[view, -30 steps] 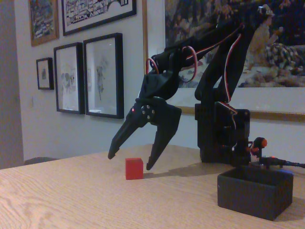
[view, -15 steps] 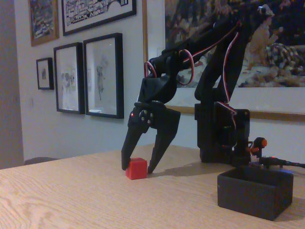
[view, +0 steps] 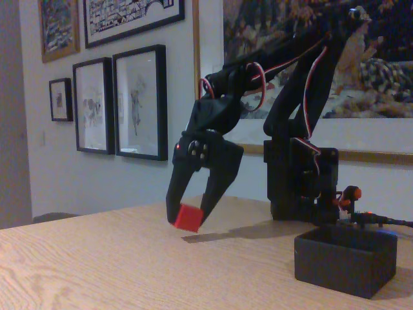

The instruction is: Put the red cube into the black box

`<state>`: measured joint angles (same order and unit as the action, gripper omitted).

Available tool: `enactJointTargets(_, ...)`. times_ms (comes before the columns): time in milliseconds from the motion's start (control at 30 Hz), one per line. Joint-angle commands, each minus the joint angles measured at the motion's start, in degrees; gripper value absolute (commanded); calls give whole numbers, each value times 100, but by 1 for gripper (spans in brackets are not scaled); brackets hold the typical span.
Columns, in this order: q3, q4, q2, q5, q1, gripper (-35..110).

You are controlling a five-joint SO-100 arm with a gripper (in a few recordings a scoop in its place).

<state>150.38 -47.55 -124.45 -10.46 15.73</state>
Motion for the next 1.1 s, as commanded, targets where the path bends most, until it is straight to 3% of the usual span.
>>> enactJointTargets(0, -659, -729, -475, 334, -272, 4)
enactJointTargets(133, -1424, -1679, -1063, 1187, -896, -4)
enactJointTargets(433, -2101, -3032, -1828, 2637, -2470, -3)
enactJointTargets(1067, -1573, -2479, -993, 3305, -5687, -9)
